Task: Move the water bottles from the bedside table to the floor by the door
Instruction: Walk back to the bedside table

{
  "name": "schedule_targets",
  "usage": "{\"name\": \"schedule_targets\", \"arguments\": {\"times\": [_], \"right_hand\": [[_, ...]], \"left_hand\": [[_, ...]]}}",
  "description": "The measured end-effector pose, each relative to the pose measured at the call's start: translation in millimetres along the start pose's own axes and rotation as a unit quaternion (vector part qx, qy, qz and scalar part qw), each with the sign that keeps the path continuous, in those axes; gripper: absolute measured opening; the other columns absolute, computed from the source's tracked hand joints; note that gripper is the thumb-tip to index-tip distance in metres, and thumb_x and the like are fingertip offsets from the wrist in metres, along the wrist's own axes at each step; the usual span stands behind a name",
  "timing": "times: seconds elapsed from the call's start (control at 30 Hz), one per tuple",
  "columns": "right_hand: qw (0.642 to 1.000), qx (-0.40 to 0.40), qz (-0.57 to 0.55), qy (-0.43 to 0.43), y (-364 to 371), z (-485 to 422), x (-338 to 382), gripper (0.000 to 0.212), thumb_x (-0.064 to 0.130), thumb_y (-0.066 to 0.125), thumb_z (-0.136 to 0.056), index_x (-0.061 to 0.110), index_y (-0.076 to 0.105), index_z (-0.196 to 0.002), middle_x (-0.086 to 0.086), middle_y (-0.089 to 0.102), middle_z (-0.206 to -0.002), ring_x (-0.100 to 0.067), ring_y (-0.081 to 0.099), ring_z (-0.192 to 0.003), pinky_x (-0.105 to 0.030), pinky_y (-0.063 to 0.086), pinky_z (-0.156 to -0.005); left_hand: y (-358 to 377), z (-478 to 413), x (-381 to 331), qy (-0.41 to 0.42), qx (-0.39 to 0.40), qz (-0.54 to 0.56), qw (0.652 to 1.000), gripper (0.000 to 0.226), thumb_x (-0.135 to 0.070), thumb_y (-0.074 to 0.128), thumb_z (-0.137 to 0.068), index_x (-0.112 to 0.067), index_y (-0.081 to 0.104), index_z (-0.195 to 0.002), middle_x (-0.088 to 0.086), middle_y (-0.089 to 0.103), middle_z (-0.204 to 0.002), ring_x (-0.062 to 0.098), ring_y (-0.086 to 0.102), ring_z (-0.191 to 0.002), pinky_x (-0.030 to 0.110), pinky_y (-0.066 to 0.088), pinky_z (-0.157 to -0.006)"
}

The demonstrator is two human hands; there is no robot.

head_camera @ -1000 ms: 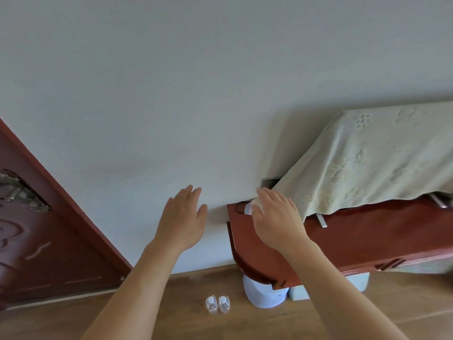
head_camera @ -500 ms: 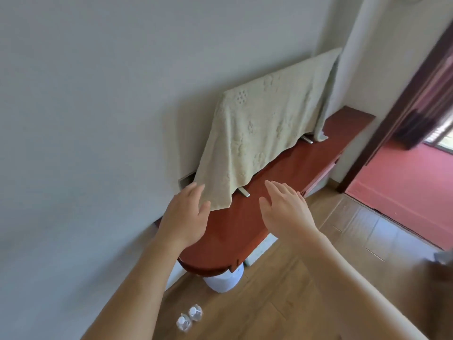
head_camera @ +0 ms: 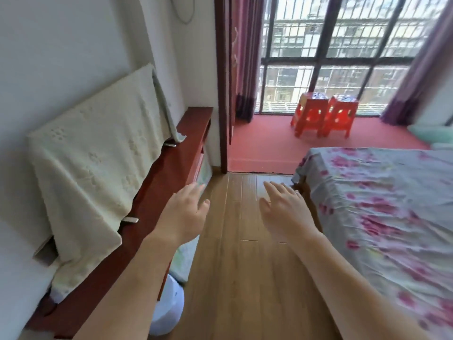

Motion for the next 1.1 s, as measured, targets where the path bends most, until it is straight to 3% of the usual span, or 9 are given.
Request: {"name": "schedule_targets", "arguments": {"times": [0.13, 0.27, 0.53, 0.77, 0.97, 1.1], "right_hand": [[0.995, -0.030, 0.003, 0.094, -45.3, 34.6, -97.2, 0.037, 0.030, 0.036, -0.095, 0.016, 0.051, -0.126, -0.001, 0.053, -0.135, -0.024, 0.042, -0.131, -0.043, 0.032, -0.110], [0.981, -0.046, 0.052, 0.179, -83.4, 77.7, -184.6, 0.060, 0.038, 0.020, -0.090, 0.015, 0.045, -0.139, -0.002, 0.045, -0.146, -0.024, 0.038, -0.136, -0.045, 0.033, -0.110], [0.906, -0.127, 0.053, 0.401, -139.6, 206.6, -284.2, 0.057, 0.035, 0.031, -0.091, 0.016, 0.038, -0.145, -0.004, 0.043, -0.148, -0.022, 0.038, -0.134, -0.041, 0.029, -0.114], [0.783, -0.177, 0.065, 0.593, -135.5, 350.2, -285.0, 0.056, 0.036, 0.032, -0.099, 0.017, 0.029, -0.152, -0.002, 0.031, -0.158, -0.020, 0.024, -0.146, -0.041, 0.020, -0.119], [0.660, -0.221, 0.097, 0.711, -132.5, 474.0, -219.4, 0.054, 0.038, 0.031, -0.100, 0.017, 0.034, -0.150, -0.001, 0.036, -0.155, -0.019, 0.029, -0.143, -0.043, 0.027, -0.117], [0.579, -0.242, 0.098, 0.772, -124.2, 549.5, -173.1, 0.054, 0.038, 0.032, -0.101, 0.016, 0.032, -0.150, -0.001, 0.033, -0.156, -0.020, 0.027, -0.145, -0.044, 0.025, -0.118]], "left_hand": [[51.3, -25.3, -97.4, 0.070, 0.059, 0.025, 0.995, 0.053, -0.038, 0.041, -0.102, -0.023, 0.035, -0.153, -0.001, 0.028, -0.162, 0.015, 0.023, -0.149, 0.039, 0.018, -0.122], [100.1, -37.1, -199.9, 0.164, 0.090, 0.029, 0.982, 0.052, -0.031, 0.043, -0.102, -0.022, 0.035, -0.153, -0.001, 0.027, -0.162, 0.015, 0.021, -0.150, 0.035, 0.014, -0.123], [176.6, -9.4, -365.1, 0.366, 0.185, 0.017, 0.912, 0.049, -0.038, 0.039, -0.104, -0.027, 0.035, -0.152, -0.007, 0.028, -0.160, 0.017, 0.025, -0.147, 0.035, 0.023, -0.119], [243.5, 70.9, -454.5, 0.535, 0.314, 0.015, 0.784, 0.053, -0.043, 0.037, -0.104, -0.032, 0.028, -0.155, -0.010, 0.020, -0.164, 0.018, 0.026, -0.148, 0.039, 0.029, -0.118], [263.7, 199.3, -498.0, 0.660, 0.374, 0.025, 0.651, 0.052, -0.041, 0.039, -0.103, -0.028, 0.033, -0.153, -0.003, 0.021, -0.164, 0.024, 0.023, -0.149, 0.044, 0.023, -0.121], [261.8, 287.6, -507.6, 0.713, 0.388, 0.015, 0.583, 0.054, -0.044, 0.036, -0.103, -0.028, 0.029, -0.154, -0.004, 0.019, -0.165, 0.021, 0.017, -0.151, 0.042, 0.018, -0.122]]}}
Point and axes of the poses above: each hand's wrist, its own z-axis away from the middle knuckle, its own y-axis out of the palm, x = y × z, the point moved 6 cm from there along -z, towards the middle knuckle
